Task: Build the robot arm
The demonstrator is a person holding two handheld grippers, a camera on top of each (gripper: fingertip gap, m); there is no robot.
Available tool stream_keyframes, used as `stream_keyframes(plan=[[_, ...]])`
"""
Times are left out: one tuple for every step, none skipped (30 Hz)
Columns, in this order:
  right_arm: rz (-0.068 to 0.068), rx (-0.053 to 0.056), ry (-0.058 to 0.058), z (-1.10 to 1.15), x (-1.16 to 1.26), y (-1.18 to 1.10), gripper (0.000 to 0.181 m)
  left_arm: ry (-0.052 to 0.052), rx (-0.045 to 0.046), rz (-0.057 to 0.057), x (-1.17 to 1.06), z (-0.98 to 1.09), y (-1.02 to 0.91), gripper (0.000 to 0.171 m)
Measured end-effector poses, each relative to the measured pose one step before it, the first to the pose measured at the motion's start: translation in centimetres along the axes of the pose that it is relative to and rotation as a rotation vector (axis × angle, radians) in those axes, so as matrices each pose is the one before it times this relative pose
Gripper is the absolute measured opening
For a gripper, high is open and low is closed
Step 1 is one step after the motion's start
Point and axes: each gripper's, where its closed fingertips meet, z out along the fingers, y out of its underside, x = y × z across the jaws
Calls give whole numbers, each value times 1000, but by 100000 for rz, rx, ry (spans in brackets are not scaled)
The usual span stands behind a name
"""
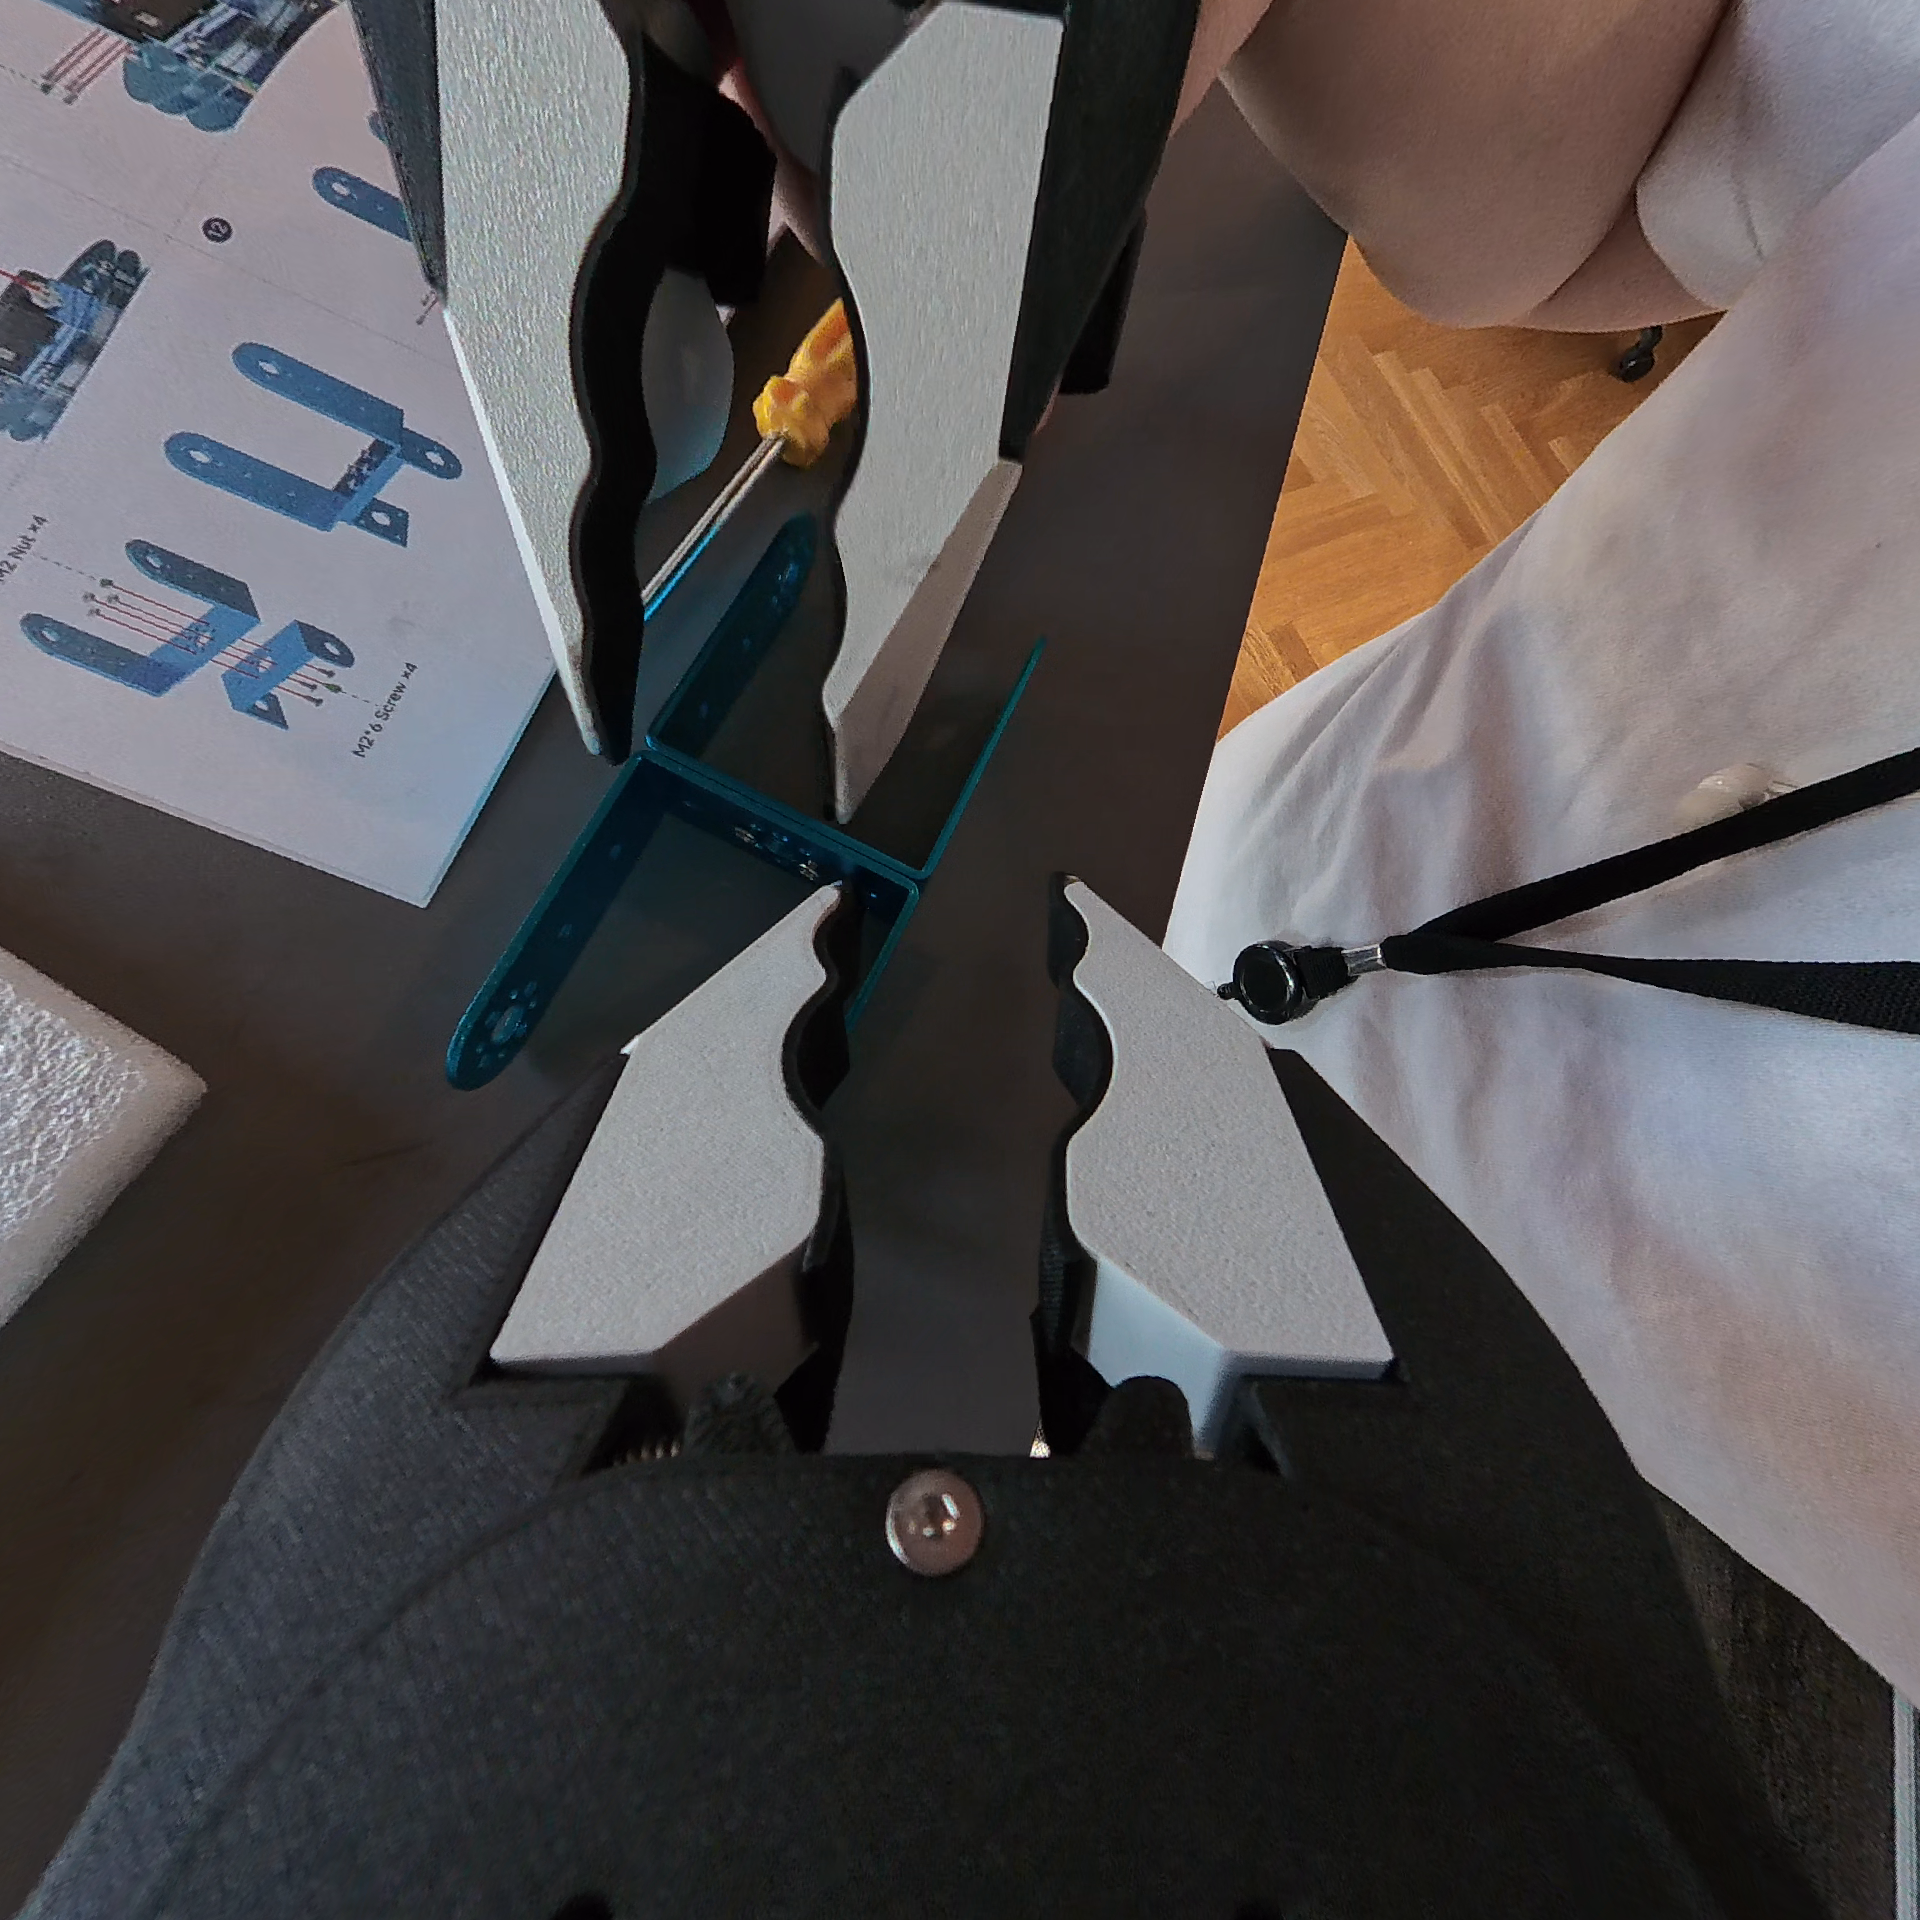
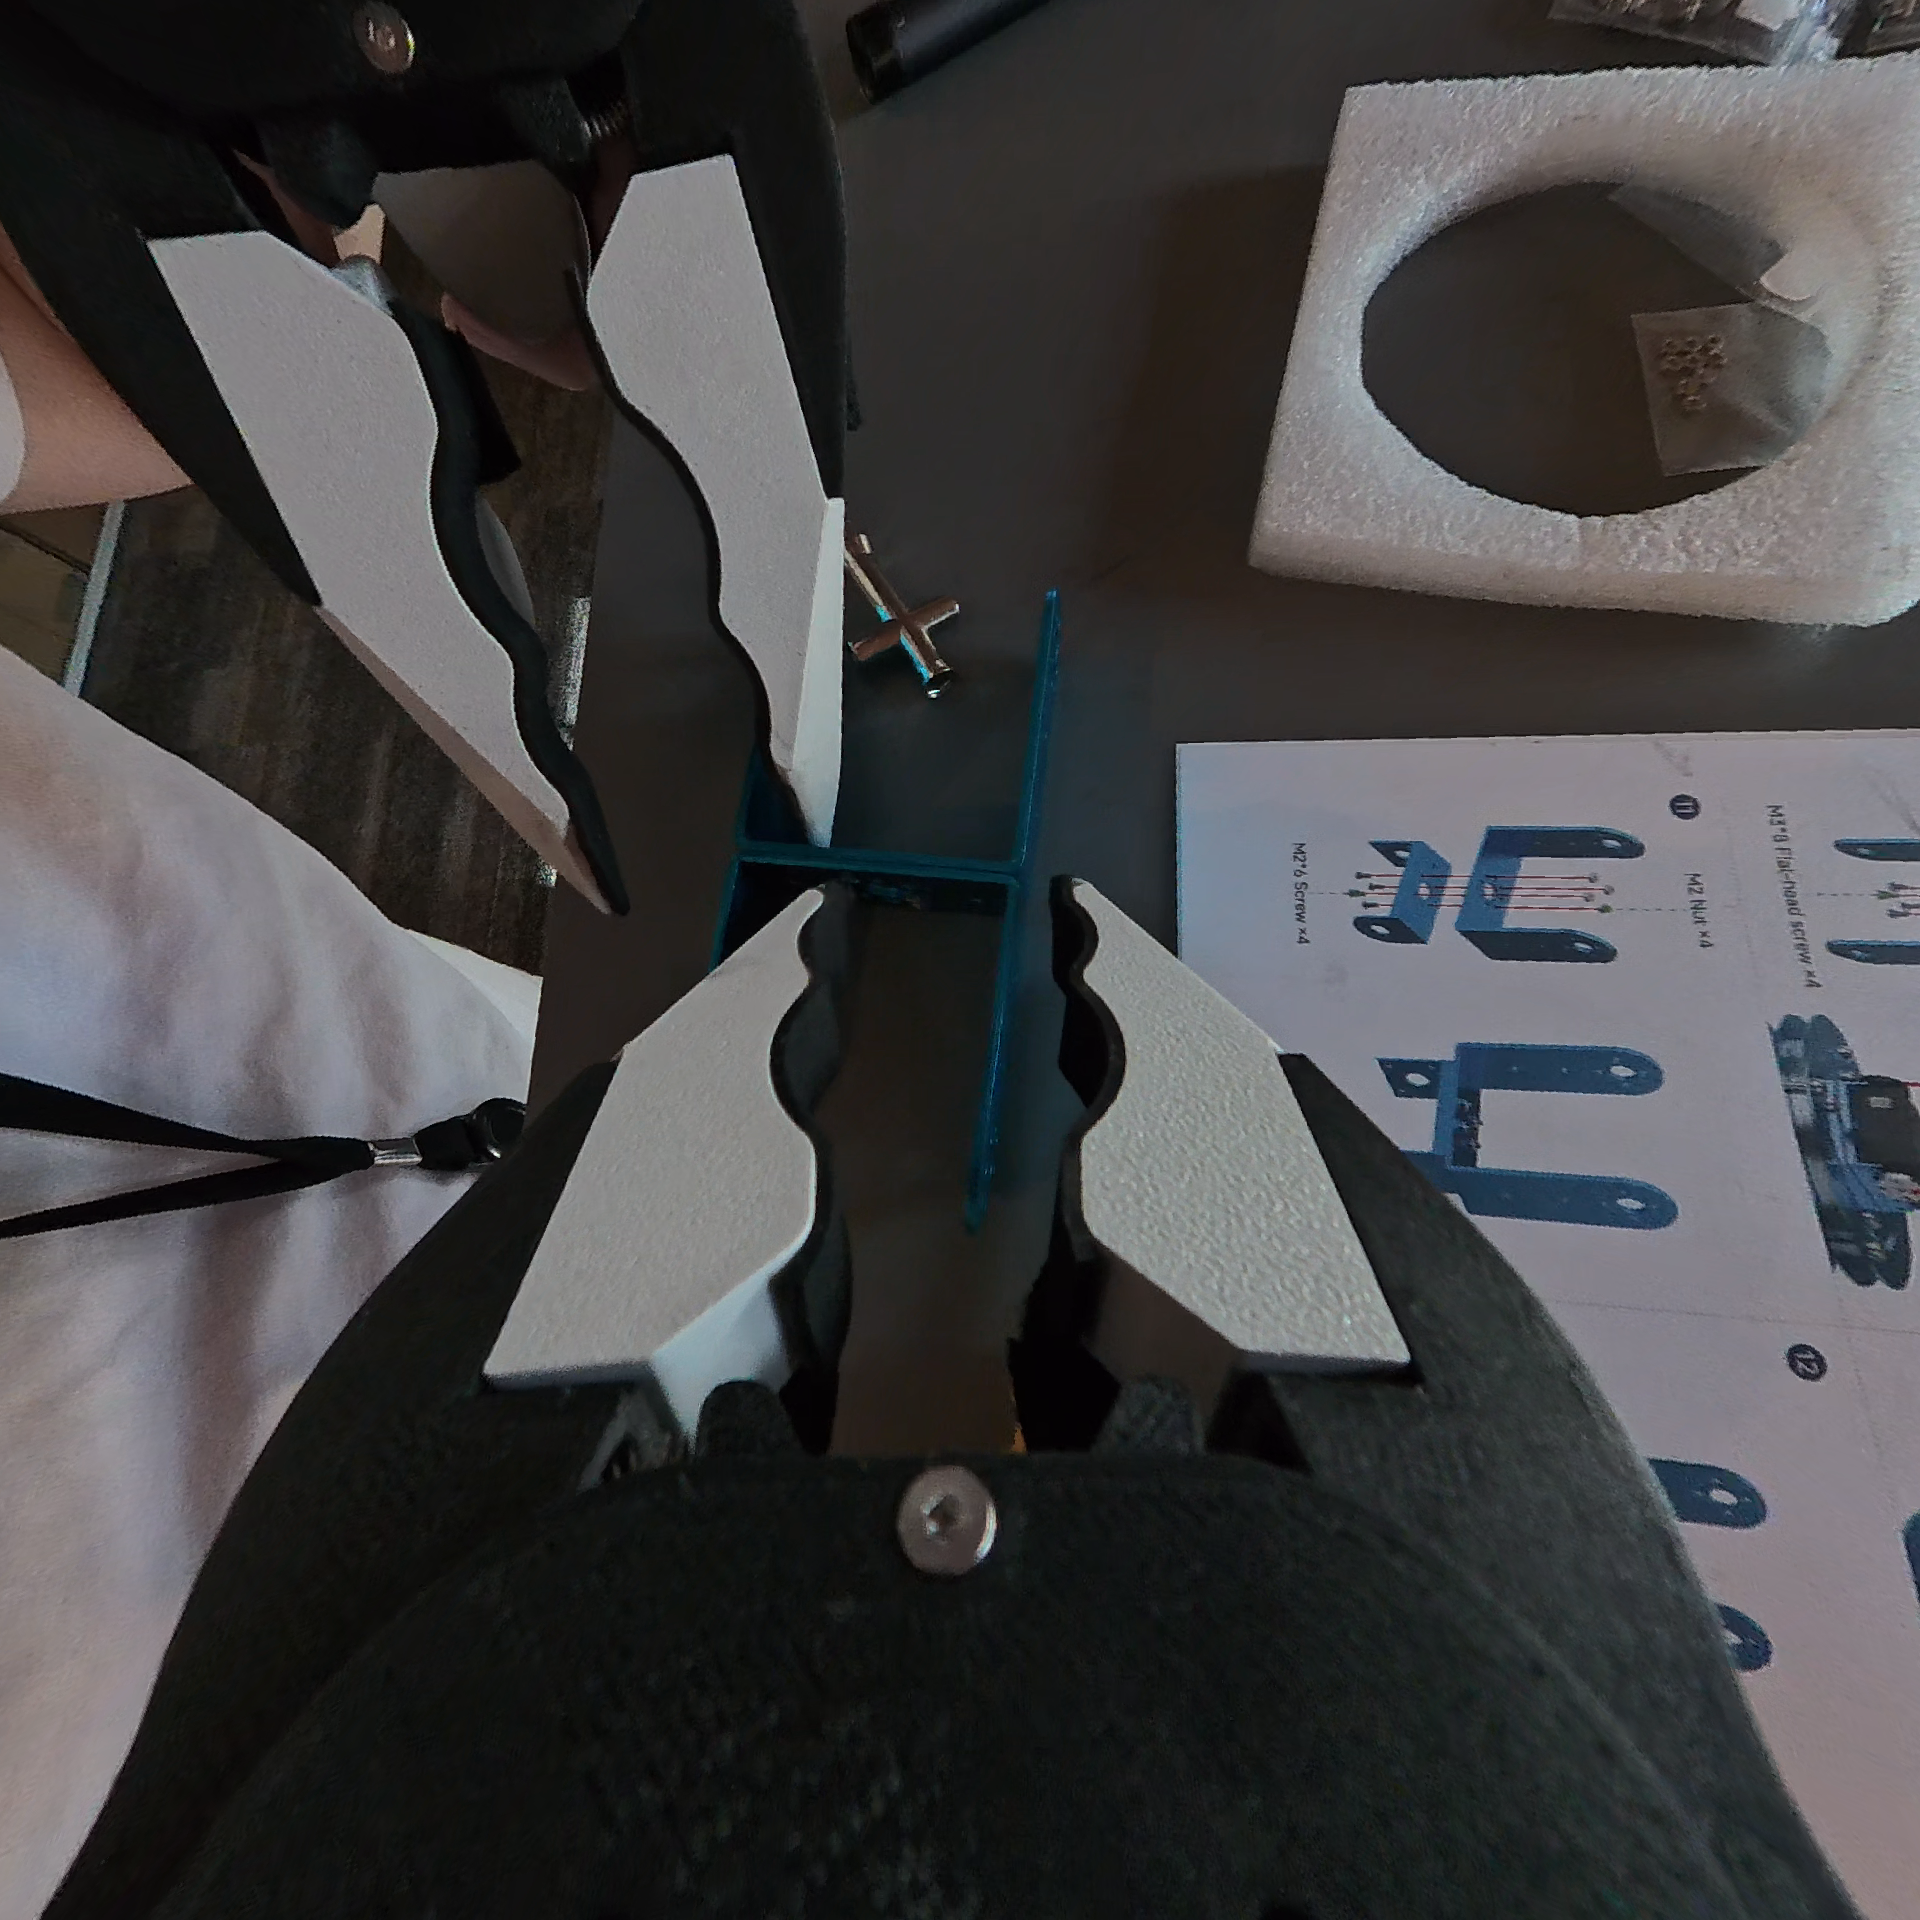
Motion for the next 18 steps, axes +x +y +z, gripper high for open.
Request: stream_keyframes(plan=[[-142,-525,49,107,-14,79,41,-12,-19,17,-3,-1,3,34],[-108,-423,-31,79,-31,57,42,-39,-21,79,1,5,-1,34],[30,-172,-214,67,-48,19,43,-29,-2,73,0,-1,3,34],[187,-31,-201,54,-38,4,43,-40,7,33,2,0,2,34],[202,-184,-210,64,-28,30,44,-3,30,61,-7,-5,2,34],[41,-266,-164,67,-28,52,44,-6,58,97,2,4,-5,34],[18,-362,-113,80,-9,56,44,52,79,105,17,-3,1,33],[31,-259,-156,74,-26,43,44,68,94,103,23,-1,-15,33],[40,-235,57,62,2,40,44,5,75,85,12,11,2,33],[5,-242,165,32,25,26,44,-59,27,134,-8,2,-1,32],[-82,92,-88,7,-19,-25,43,-46,-4,187,0,-1,6,32],[-18,63,-254,-10,-35,-8,41,-68,-18,170,-2,-2,8,32],[142,19,-143,-29,-2,-6,40,-89,-17,66,-15,6,-4,31],[86,245,-342,-27,-37,-36,39,-16,-53,33,-2,4,1,31],[-4,166,-185,-31,-31,-36,38,-27,-90,125,9,0,12,31],[-100,32,15,-18,-1,4,38,-18,-122,238,12,12,19,31],[-5,4,-87,-7,-13,-7,38,-92,-126,262,2,4,13,31],[87,-56,-93,2,2,12,38,-34,-126,170,19,12,6,31]])
